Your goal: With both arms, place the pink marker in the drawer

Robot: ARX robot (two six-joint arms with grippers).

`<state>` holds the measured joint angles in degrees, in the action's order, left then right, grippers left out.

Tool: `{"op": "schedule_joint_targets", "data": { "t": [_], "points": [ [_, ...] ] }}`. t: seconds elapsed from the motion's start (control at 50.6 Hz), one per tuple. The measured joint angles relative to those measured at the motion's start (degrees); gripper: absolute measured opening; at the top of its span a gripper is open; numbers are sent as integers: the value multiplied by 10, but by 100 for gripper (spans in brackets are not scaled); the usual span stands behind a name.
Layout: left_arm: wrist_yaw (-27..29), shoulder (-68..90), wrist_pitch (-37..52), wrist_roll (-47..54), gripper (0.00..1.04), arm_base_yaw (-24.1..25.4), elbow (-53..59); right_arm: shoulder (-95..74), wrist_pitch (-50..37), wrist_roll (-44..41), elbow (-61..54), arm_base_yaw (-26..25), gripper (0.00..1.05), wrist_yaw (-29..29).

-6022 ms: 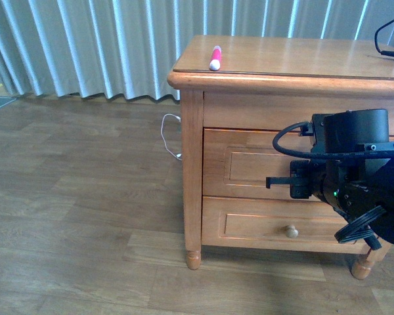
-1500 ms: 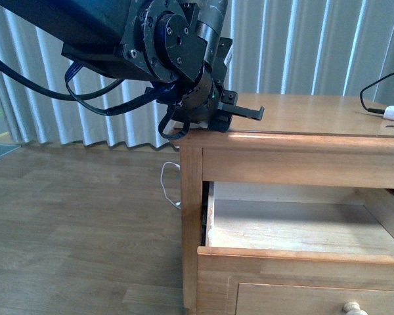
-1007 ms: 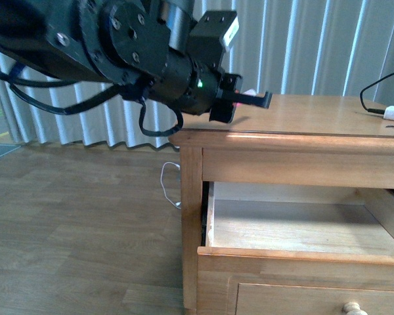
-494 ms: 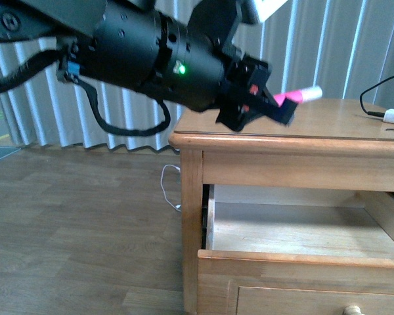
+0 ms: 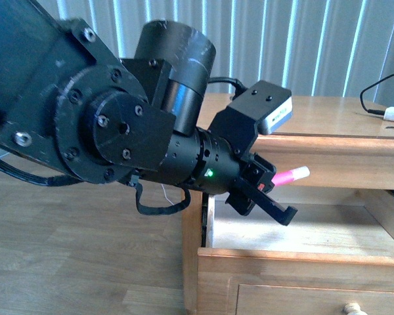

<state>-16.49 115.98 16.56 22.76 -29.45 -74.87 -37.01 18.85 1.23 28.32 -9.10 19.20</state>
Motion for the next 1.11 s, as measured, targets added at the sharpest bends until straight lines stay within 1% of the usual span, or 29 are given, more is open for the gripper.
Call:
{"op": "schedule_joint_targets", "data": {
  "t": [0.257,0.276,0.296,0.316,0.395,0.474,0.592,0.652,0.711,0.731,0.77,0.809,0.849,0.908,1.046,1.106],
  "points": [
    [14,35,-6,-3,15,-14,-25,0,0,0,0,0,96,0],
    [14,37,-6,-4,16,-14,-25,0,0,0,0,0,96,0],
    [14,37,-6,-4,22,-14,-25,0,0,0,0,0,96,0],
    [14,37,-6,-4,23,-14,-25,0,0,0,0,0,96,0],
    [14,37,0,-4,36,-15,-25,0,0,0,0,0,96,0],
    [31,33,10,-8,47,-15,-23,0,0,0,0,0,96,0],
    [96,12,27,-33,66,-13,-9,0,0,0,0,0,96,0],
    [122,-3,33,-44,73,-11,2,0,0,0,0,0,96,0],
    [157,-33,54,-57,84,-6,28,0,0,0,0,0,96,0],
    [172,-51,67,-64,90,-3,44,0,0,0,0,0,96,0],
    [181,-78,88,-70,97,1,70,0,0,0,0,0,96,0],
    [179,-101,105,-74,100,5,93,0,0,0,0,0,96,0],
    [181,-126,120,-75,99,10,116,0,0,0,0,0,96,0],
    [208,-175,150,-74,98,21,162,0,0,0,0,0,96,0],
    [243,-280,159,-78,98,45,247,0,0,0,0,0,96,0],
    [263,-356,147,-92,98,63,302,0,0,0,0,0,96,0]
  ]
}}
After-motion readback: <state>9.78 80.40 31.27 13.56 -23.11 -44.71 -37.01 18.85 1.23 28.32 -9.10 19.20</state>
